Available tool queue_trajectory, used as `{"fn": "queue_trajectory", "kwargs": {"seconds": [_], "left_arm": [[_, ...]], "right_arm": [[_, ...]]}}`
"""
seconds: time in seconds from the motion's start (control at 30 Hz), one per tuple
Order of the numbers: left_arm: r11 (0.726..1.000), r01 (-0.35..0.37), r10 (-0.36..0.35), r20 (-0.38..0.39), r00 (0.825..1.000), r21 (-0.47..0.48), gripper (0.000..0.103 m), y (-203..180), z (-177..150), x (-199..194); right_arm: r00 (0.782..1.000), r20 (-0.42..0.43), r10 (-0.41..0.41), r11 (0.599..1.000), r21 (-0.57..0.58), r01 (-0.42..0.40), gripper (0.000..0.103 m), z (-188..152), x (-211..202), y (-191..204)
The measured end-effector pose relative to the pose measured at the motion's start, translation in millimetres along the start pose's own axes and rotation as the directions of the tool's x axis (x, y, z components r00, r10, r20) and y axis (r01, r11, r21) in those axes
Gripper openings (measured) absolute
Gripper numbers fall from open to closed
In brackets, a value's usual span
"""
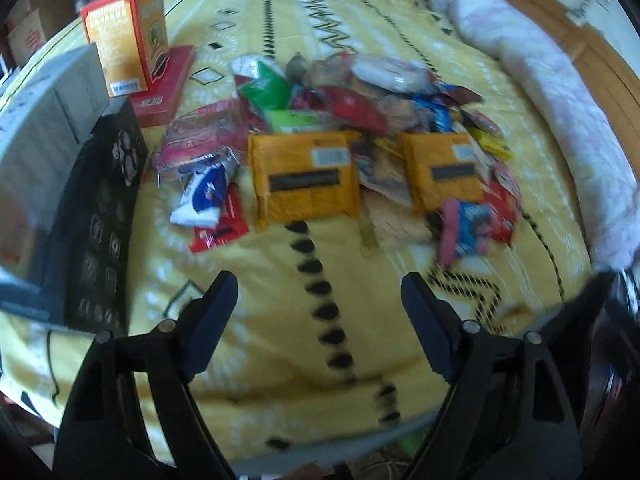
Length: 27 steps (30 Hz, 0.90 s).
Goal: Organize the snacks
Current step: 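Grasp the orange biscuit pack with the left tool while the right tool grasps another orange pack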
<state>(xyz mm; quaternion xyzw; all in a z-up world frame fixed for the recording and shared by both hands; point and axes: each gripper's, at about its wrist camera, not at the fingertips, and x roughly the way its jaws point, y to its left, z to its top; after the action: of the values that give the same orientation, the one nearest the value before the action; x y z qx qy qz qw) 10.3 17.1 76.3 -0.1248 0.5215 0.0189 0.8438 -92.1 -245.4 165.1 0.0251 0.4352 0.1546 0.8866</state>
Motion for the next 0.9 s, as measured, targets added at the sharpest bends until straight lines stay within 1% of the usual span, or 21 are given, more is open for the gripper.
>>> {"fn": "queue_trajectory", "kwargs": {"seconds": [0.1, 0.17, 0.23, 0.33, 0.4, 0.47, 0.6, 0.7, 0.83, 0.87, 0.9], "left_arm": [[0.998, -0.017, 0.014, -0.048, 0.999, -0.067, 0.085, 8.9, 22.1, 32.9], [0.996, -0.015, 0.008, -0.078, 0.997, -0.083, 0.085, 8.6, 33.0, 49.8], [0.998, -0.044, 0.038, -0.105, 0.994, -0.055, 0.085, 1.1, 39.0, 67.6], [0.996, -0.092, 0.091, -0.112, 0.99, -0.006, 0.086, -14.5, 40.4, 85.3], [0.992, -0.123, 0.121, -0.097, 0.988, -0.014, 0.09, -17.3, 39.2, 91.6], [0.99, -0.139, 0.136, -0.071, 0.988, -0.029, 0.093, -18.1, 38.1, 93.1], [0.988, -0.151, 0.149, -0.039, 0.988, -0.04, 0.098, -21.1, 40.7, 99.4], [0.987, -0.141, 0.141, -0.015, 0.99, -0.072, 0.098, -20.4, 43.2, 99.2], [0.988, -0.136, 0.137, 0.012, 0.991, -0.073, 0.096, -21.2, 33.5, 98.0], [0.989, -0.134, 0.135, 0.014, 0.991, -0.065, 0.094, -21.7, 31.2, 98.3], [0.991, -0.125, 0.127, 0.02, 0.992, -0.056, 0.088, -20.4, 30.6, 97.0]], "right_arm": [[1.0, -0.03, -0.009, 1.0, 0.023, 0.01, 0.09, -0.5, 14.9, -11.0], [0.999, -0.046, -0.013, 0.999, 0.035, 0.015, 0.09, 0.2, 23.9, -18.8], [0.998, -0.056, -0.014, 0.999, 0.047, 0.017, 0.09, 1.3, 30.9, -24.1], [0.998, -0.069, -0.01, 0.998, 0.057, 0.014, 0.09, 4.7, 42.9, -29.9], [0.997, -0.075, -0.004, 0.998, 0.056, 0.008, 0.09, 6.8, 49.8, -30.6], [0.997, -0.077, 0.003, 0.999, 0.051, 0.001, 0.09, 8.5, 55.2, -29.7], [0.996, -0.082, 0.019, 0.999, 0.043, -0.015, 0.09, 10.4, 62.3, -25.5], [0.997, -0.079, 0.025, 0.999, 0.035, -0.022, 0.09, 9.3, 62.5, -21.7], [0.995, -0.094, 0.029, 0.999, 0.036, -0.026, 0.09, 4.5, 67.5, -21.5], [0.995, -0.1, 0.029, 0.999, 0.037, -0.025, 0.09, 3.2, 69.3, -21.7], [0.994, -0.103, 0.03, 0.999, 0.037, -0.026, 0.09, 2.3, 70.1, -21.5]]}}
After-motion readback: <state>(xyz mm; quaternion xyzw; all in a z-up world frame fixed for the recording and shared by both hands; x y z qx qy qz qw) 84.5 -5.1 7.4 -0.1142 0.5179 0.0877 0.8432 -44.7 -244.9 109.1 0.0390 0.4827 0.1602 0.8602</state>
